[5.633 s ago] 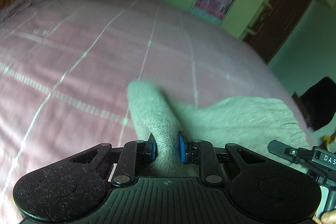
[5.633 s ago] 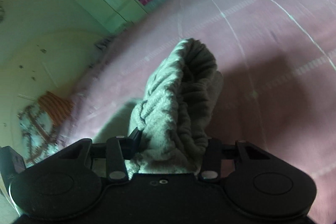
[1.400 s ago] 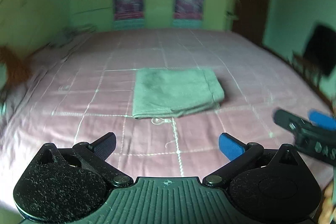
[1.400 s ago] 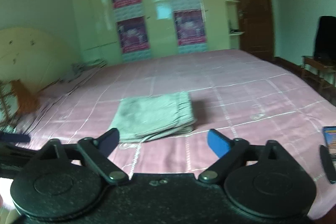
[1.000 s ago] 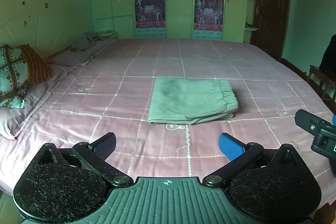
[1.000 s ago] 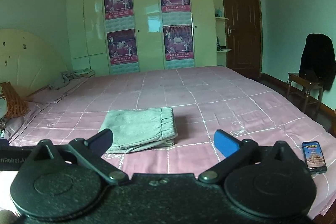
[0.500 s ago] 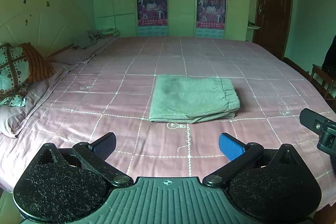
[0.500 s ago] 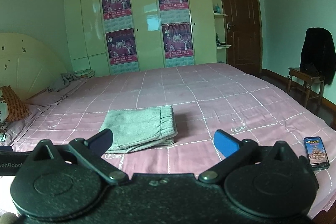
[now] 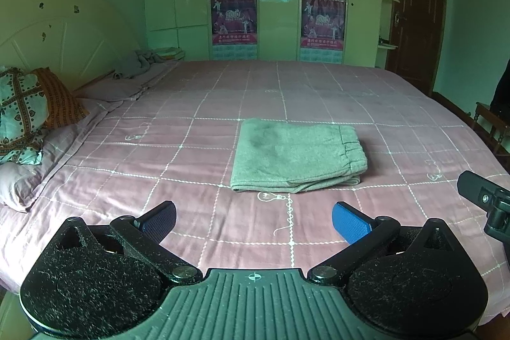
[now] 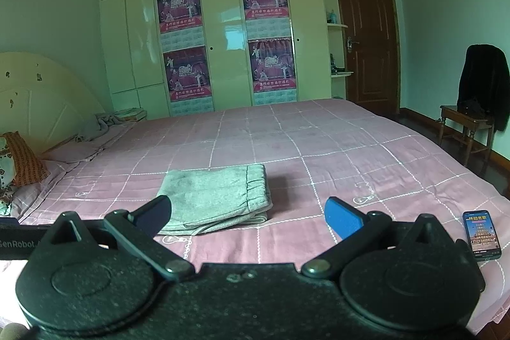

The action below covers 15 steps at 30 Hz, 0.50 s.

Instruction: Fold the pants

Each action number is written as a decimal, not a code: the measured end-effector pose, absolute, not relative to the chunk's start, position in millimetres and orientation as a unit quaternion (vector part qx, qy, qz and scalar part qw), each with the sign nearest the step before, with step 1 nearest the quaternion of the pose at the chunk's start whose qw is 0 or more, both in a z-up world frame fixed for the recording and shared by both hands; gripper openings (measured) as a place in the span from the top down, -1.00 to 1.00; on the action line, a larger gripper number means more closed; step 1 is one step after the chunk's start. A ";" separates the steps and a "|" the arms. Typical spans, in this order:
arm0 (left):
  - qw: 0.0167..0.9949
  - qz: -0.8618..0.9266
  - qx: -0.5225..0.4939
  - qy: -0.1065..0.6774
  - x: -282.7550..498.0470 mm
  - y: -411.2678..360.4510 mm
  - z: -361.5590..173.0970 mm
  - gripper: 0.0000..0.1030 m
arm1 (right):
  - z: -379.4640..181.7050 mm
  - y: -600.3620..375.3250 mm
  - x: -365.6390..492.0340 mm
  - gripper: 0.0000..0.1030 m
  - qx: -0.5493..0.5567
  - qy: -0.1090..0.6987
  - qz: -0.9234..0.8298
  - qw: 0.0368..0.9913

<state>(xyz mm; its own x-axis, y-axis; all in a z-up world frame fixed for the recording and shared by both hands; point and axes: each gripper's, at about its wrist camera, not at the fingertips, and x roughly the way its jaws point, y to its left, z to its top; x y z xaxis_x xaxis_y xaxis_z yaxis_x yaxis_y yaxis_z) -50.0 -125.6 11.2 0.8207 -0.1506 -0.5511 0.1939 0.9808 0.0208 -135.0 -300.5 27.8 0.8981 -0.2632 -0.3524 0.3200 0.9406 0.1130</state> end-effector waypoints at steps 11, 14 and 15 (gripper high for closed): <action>0.953 -0.091 0.037 0.287 -47.9 -124.6 11.4 -1.00 | 28.4 -300.2 -138.0 -0.99 0.087 0.169 -0.148 0.971; 0.953 -0.091 0.037 0.286 -47.9 -124.4 11.7 -1.00 | 28.7 -297.4 -137.1 -0.99 0.085 0.171 -0.146 0.971; 0.953 -0.091 0.038 0.286 -47.8 -124.4 11.7 -1.00 | 28.9 -296.2 -136.8 -0.99 0.085 0.171 -0.144 0.971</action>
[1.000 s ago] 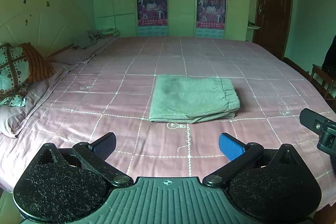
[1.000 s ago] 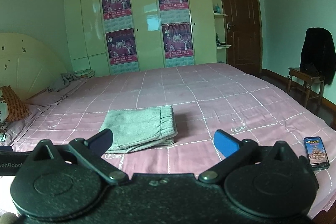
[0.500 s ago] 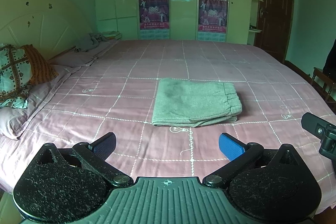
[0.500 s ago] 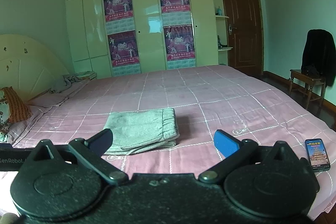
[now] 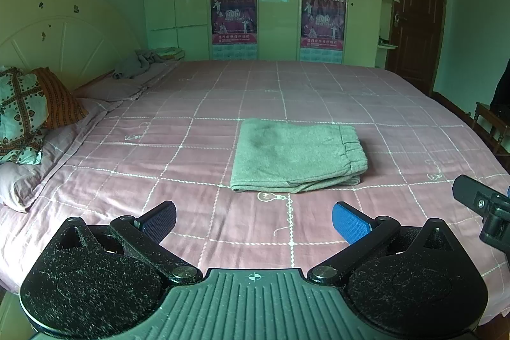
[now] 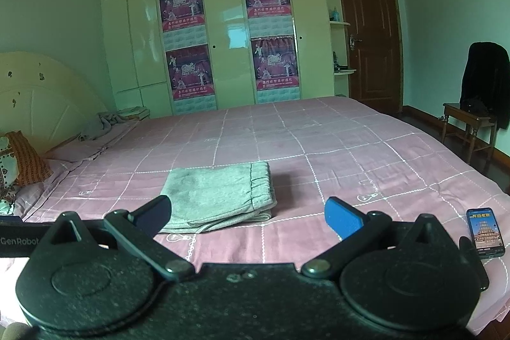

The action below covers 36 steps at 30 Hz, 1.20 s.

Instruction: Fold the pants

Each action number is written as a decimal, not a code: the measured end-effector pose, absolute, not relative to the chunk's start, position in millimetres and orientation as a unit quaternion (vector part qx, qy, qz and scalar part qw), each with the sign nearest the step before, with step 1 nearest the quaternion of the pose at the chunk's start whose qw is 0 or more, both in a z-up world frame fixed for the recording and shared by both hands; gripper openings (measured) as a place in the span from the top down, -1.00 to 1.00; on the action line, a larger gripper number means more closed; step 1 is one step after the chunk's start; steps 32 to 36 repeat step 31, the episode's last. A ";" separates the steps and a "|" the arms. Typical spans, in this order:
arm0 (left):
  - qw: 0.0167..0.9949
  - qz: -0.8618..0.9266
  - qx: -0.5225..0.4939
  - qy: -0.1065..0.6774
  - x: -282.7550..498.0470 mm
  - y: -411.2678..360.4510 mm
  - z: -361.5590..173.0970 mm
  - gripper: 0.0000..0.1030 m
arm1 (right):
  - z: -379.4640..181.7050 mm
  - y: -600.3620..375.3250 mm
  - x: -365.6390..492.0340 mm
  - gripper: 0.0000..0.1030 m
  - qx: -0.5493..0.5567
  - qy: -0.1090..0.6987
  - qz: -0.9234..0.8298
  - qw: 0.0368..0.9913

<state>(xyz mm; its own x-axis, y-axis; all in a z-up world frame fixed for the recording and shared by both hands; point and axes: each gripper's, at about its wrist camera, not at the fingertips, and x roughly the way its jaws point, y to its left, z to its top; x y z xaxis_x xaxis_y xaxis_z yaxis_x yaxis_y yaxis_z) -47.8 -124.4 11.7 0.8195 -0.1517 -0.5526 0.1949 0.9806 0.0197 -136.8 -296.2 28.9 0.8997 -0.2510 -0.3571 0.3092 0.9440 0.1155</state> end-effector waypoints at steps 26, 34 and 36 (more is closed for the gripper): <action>0.958 -0.107 0.055 0.261 -51.0 -127.1 11.6 -1.00 | 27.9 -292.9 -137.4 -0.99 0.084 0.176 -0.138 0.971; 0.957 -0.113 0.051 0.261 -47.7 -129.2 13.9 -1.00 | 27.3 -292.2 -135.8 -0.99 0.086 0.178 -0.140 0.970; 0.957 -0.113 0.051 0.261 -47.7 -129.2 13.9 -1.00 | 27.3 -292.2 -135.8 -0.99 0.086 0.178 -0.140 0.970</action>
